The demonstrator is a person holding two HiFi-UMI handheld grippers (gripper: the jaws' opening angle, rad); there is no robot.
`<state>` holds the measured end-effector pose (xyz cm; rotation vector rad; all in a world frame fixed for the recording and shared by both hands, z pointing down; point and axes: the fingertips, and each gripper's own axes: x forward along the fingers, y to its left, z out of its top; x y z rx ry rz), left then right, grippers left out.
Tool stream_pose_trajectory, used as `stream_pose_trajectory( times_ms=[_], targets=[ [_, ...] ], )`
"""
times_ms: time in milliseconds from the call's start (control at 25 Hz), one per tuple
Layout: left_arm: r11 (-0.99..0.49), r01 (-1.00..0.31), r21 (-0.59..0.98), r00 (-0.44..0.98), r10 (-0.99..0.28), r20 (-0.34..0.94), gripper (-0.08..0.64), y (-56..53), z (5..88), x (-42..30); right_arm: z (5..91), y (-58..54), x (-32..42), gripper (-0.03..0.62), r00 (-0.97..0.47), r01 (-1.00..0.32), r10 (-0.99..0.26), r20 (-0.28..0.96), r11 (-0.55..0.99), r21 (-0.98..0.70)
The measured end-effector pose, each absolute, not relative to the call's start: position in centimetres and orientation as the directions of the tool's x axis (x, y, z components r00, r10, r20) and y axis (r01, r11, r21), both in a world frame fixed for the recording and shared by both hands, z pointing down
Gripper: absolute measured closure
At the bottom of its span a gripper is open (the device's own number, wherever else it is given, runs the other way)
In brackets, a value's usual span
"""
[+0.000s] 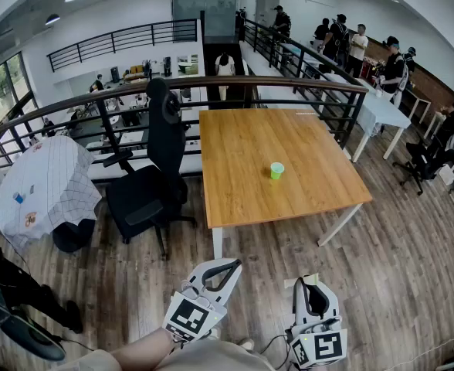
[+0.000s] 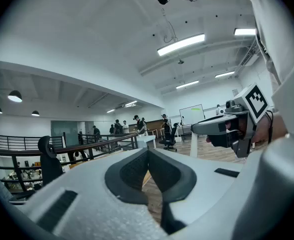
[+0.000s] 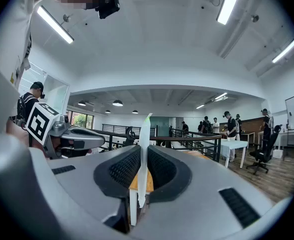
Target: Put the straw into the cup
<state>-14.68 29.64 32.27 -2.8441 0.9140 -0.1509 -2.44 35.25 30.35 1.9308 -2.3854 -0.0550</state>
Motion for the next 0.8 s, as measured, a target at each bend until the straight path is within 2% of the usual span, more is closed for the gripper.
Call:
stream_pose_trajectory(
  times_ms=[800],
  targets=[
    [-0.818, -0.554, -0.156, 0.819, -0.569, 0.076, 0.548, 29.9, 33.2, -13.0, 31.5, 35.3, -1.3, 0.543, -0.208, -0.977, -0.977, 0.053, 0.21, 0.037]
  ],
)
